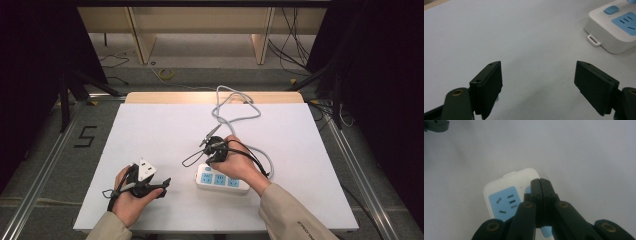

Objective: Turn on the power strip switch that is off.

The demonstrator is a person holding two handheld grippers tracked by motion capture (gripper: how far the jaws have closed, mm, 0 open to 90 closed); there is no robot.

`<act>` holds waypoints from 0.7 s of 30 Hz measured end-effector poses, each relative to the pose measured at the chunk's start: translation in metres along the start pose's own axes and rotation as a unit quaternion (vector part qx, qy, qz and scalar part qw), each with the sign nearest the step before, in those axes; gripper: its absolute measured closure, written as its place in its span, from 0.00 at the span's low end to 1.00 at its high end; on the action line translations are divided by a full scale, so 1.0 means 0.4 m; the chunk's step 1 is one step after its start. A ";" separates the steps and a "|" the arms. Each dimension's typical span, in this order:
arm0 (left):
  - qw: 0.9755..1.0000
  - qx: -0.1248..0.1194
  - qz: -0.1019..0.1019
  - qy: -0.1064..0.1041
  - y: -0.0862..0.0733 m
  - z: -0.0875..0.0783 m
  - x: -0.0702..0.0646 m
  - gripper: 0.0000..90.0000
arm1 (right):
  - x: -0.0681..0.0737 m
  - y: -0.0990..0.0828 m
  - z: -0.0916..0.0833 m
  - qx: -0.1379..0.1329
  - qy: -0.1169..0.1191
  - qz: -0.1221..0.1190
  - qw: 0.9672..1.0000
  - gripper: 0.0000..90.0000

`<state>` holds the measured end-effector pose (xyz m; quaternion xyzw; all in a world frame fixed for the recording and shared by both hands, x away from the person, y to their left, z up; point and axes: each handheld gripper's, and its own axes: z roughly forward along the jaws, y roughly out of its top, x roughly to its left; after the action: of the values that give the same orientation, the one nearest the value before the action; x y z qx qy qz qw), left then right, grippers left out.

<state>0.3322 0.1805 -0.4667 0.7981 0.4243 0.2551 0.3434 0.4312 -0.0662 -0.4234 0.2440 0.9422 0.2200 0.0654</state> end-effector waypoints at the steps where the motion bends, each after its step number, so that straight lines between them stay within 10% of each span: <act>1: 1.000 0.000 0.000 0.000 0.000 0.000 0.000 0.25 | 0.000 0.001 0.000 0.002 0.000 0.003 1.000 1.00; 21: 1.000 0.000 0.002 -0.001 0.001 0.000 0.000 0.25 | 0.006 0.012 0.031 0.020 0.004 -0.001 1.000 1.00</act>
<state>0.3324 0.1805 -0.4665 0.7991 0.4225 0.2549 0.3433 0.4340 -0.0566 -0.4326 0.2438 0.9469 0.2017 0.0566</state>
